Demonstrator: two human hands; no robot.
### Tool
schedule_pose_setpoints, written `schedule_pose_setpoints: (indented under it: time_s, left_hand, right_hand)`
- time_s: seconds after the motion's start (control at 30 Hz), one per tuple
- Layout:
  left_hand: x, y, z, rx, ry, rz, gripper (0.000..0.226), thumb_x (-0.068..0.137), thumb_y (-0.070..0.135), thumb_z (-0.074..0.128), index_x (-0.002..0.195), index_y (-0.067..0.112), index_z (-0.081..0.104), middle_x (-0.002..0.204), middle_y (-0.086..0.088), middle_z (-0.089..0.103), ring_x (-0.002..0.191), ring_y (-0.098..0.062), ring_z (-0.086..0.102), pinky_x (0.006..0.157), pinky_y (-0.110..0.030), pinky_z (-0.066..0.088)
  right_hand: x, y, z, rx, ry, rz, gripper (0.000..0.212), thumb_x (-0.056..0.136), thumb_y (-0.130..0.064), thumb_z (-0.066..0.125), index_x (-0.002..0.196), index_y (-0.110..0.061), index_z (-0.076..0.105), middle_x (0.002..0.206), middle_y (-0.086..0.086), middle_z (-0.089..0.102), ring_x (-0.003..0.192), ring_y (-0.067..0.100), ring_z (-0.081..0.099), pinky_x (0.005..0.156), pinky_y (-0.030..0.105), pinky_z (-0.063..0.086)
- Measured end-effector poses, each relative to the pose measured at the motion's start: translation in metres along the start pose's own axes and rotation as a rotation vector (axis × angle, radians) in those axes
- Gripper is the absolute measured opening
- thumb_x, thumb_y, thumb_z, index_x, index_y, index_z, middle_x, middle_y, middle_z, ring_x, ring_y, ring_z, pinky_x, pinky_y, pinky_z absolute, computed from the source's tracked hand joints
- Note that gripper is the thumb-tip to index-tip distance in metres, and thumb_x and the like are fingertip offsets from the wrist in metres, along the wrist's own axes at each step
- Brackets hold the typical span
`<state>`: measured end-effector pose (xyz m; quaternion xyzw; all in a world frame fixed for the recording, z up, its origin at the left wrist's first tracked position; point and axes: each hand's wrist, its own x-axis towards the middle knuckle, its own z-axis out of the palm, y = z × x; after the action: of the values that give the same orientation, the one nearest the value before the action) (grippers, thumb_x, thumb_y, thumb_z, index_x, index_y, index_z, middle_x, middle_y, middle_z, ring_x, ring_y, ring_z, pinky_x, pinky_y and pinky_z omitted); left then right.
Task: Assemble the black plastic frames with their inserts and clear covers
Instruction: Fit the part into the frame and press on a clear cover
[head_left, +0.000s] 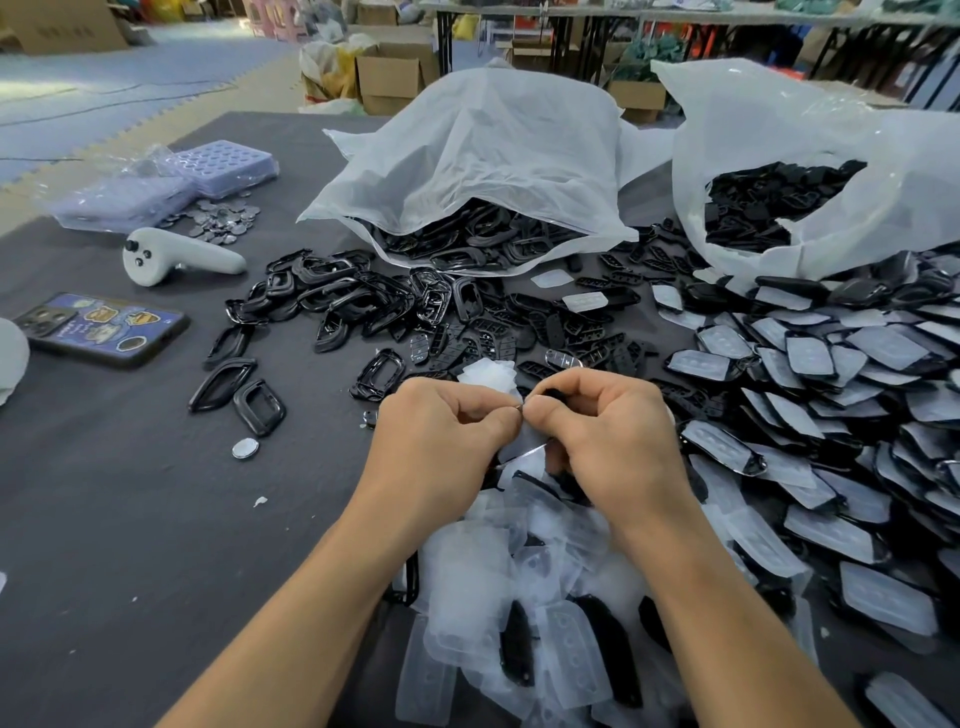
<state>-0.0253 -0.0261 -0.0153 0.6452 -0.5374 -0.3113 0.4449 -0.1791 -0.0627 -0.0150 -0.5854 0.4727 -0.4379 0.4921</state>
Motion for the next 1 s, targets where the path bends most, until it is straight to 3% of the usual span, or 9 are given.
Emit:
schedule_pose_setpoints:
  time_s: [0.1,0.2,0.33,0.47,0.53,0.67,0.87,1.0]
  left_hand:
    - [0.0,-0.001,0.002,0.033,0.017,0.02,0.016,0.087,0.028,0.07,0.076,0.034,0.08,0.059,-0.005,0.065,0.052,-0.007,0.048,0.054,-0.024,0.045]
    - [0.001,0.001,0.0,-0.166,0.02,-0.08,0.013,0.09,0.026,0.074,0.084,0.032,0.084,0.066,-0.002,0.074,0.059,-0.013,0.063,0.066,-0.034,0.058]
    - [0.002,0.006,-0.005,-0.356,-0.124,-0.201,0.025,0.094,0.003,0.068,0.079,0.014,0.083,0.073,-0.012,0.076,0.058,-0.015,0.064,0.055,-0.022,0.053]
    - [0.002,0.009,-0.005,-0.378,-0.059,-0.247,0.022,0.089,-0.004,0.067,0.074,0.006,0.081,0.066,-0.014,0.072,0.051,-0.016,0.061,0.05,-0.022,0.051]
    - [0.001,0.009,-0.004,-0.375,-0.02,-0.241,0.025,0.086,-0.006,0.067,0.072,0.008,0.081,0.062,-0.013,0.07,0.05,-0.016,0.059,0.049,-0.022,0.05]
    - [0.001,0.009,-0.005,-0.367,-0.005,-0.211,0.034,0.085,-0.008,0.065,0.07,0.016,0.083,0.061,-0.011,0.069,0.049,-0.015,0.058,0.049,-0.021,0.049]
    - [-0.001,0.011,-0.009,-0.462,-0.123,-0.232,0.033,0.092,-0.004,0.061,0.089,0.017,0.086,0.083,-0.01,0.079,0.066,-0.012,0.068,0.064,-0.019,0.057]
    - [-0.001,0.011,-0.008,-0.45,-0.142,-0.25,0.031,0.093,0.001,0.059,0.087,0.017,0.085,0.087,-0.011,0.081,0.072,-0.012,0.073,0.066,-0.019,0.058]
  right_hand:
    - [0.0,0.001,-0.002,-0.008,-0.003,-0.013,0.017,0.087,-0.008,0.069,0.081,-0.023,0.076,0.057,0.003,0.067,0.048,0.016,0.061,0.048,0.025,0.047]
    - [-0.002,0.0,-0.001,0.034,0.042,-0.033,0.017,0.087,-0.009,0.069,0.085,-0.025,0.075,0.06,0.007,0.069,0.05,0.016,0.065,0.049,0.026,0.051]
    - [0.0,-0.002,-0.002,0.086,0.109,-0.01,0.016,0.091,-0.005,0.069,0.085,-0.019,0.075,0.064,0.008,0.071,0.054,0.019,0.069,0.053,0.028,0.054]
    - [-0.003,-0.004,-0.004,-0.036,0.078,-0.046,0.023,0.087,-0.009,0.073,0.099,-0.028,0.074,0.081,-0.009,0.075,0.069,0.007,0.073,0.063,0.021,0.055]
    - [-0.005,-0.005,-0.006,-0.184,0.048,-0.127,0.039,0.079,-0.011,0.079,0.109,-0.036,0.072,0.094,-0.025,0.073,0.083,-0.002,0.071,0.069,0.01,0.052]
    - [-0.009,-0.007,-0.005,-0.36,0.023,-0.207,0.045,0.073,-0.006,0.083,0.105,-0.037,0.075,0.075,-0.022,0.07,0.064,0.002,0.066,0.058,0.008,0.047]
    - [-0.009,-0.007,-0.006,-0.349,0.107,-0.231,0.042,0.072,-0.007,0.087,0.101,-0.037,0.077,0.08,-0.026,0.071,0.069,-0.001,0.068,0.06,0.008,0.049]
    - [-0.009,-0.006,-0.005,-0.351,0.1,-0.256,0.043,0.072,-0.007,0.088,0.102,-0.036,0.077,0.082,-0.026,0.071,0.07,0.0,0.068,0.06,0.007,0.048]
